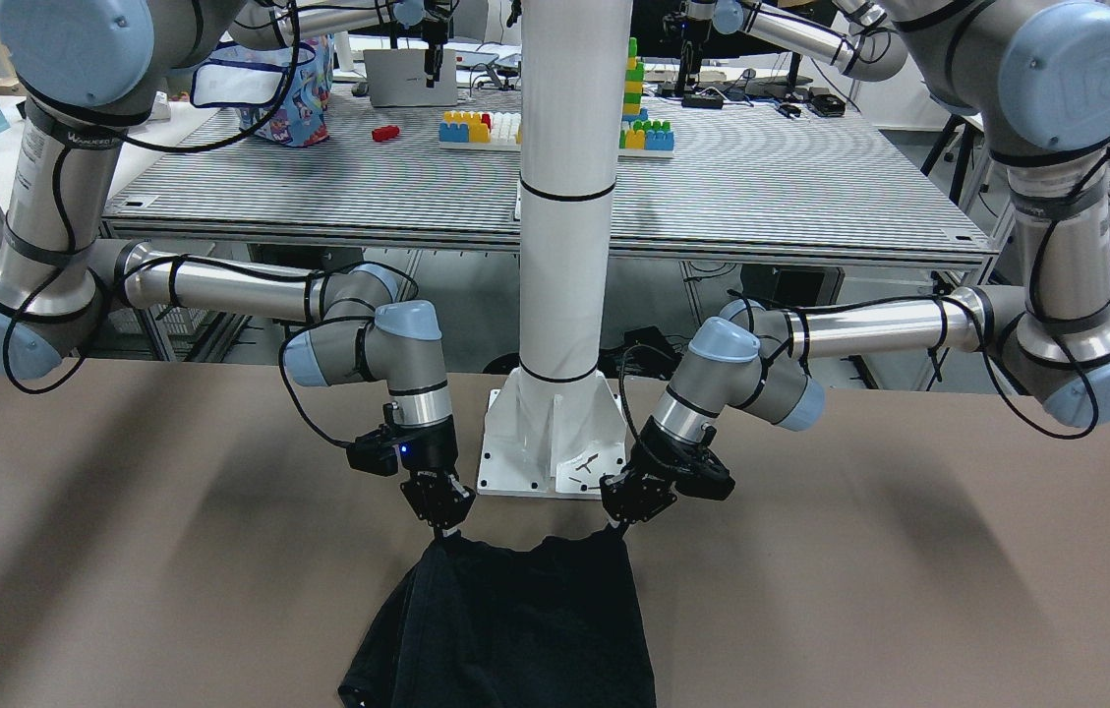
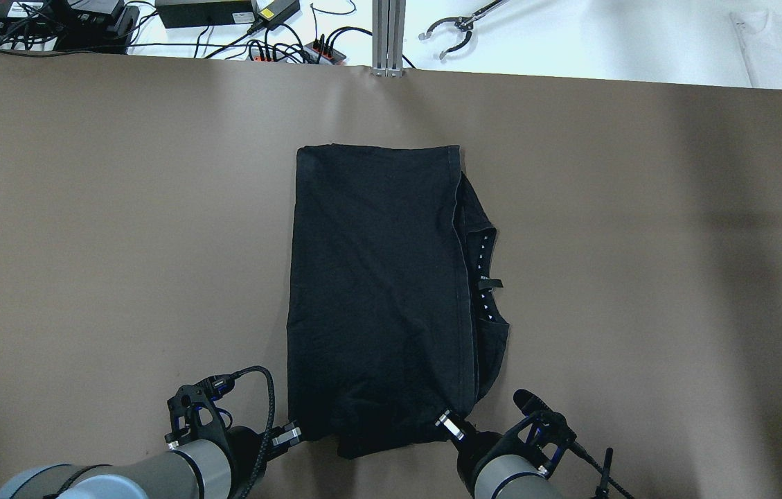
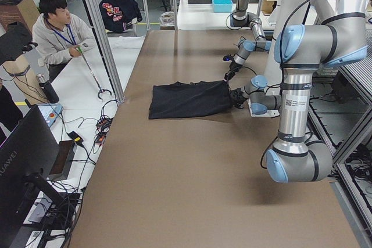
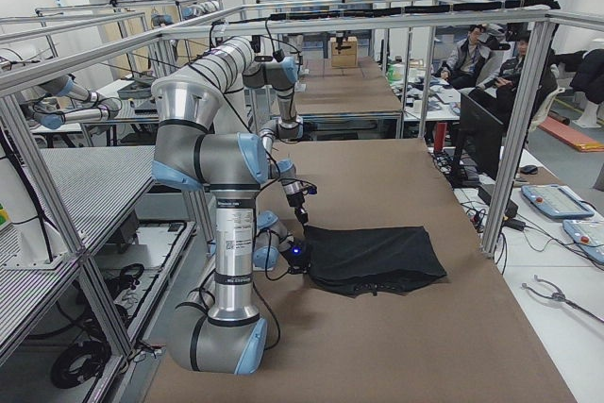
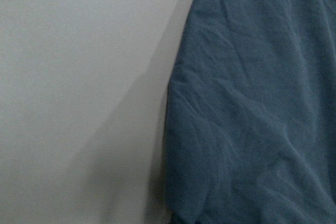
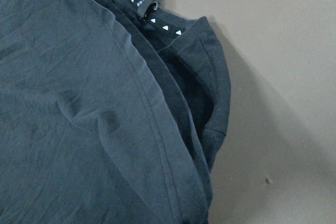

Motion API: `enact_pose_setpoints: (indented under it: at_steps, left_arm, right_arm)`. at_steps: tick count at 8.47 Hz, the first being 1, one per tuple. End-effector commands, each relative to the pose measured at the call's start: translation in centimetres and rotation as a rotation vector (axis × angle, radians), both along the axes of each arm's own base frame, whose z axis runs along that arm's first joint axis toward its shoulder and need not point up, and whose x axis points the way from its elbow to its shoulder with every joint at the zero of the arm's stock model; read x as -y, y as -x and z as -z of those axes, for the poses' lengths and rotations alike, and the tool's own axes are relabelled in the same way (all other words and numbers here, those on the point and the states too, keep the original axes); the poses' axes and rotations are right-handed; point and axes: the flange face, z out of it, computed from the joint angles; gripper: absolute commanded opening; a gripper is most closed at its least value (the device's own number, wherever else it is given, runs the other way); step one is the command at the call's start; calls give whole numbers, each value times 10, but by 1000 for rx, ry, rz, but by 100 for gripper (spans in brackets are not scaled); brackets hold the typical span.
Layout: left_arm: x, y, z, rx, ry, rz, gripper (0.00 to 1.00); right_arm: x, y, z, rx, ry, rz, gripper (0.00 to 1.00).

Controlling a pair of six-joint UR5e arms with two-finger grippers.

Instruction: Fold clothes

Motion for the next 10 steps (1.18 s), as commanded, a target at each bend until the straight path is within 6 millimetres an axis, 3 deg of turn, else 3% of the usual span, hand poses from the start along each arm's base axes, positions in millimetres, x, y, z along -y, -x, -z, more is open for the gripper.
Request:
enact_pose_setpoints:
  at_steps: [1, 2, 3, 4, 5, 7, 10]
  left_arm:
    - [-12, 69, 44, -29, 1, -61, 0]
    - [-5, 88, 61, -3, 4, -63, 0]
    - [20, 101, 79, 6, -16, -77, 0]
    - [53, 114, 90, 38, -18, -70, 0]
    - [86, 128, 103, 76, -28, -65, 0]
    - [144, 133, 120, 137, -25, -28, 0]
    - [226, 124, 108, 246, -34, 11, 0]
  right_arm:
    - [-6, -45, 52, 24, -1, 11, 0]
    - [-9, -64, 68, 38, -3, 19, 0]
    - [-4, -79, 75, 26, 0, 24, 0]
    - [15, -87, 81, 28, 10, 16, 0]
    - [38, -93, 88, 22, 17, 10, 0]
    - [90, -81, 92, -37, 0, -45, 0]
    - [173, -74, 103, -138, -74, -119, 0]
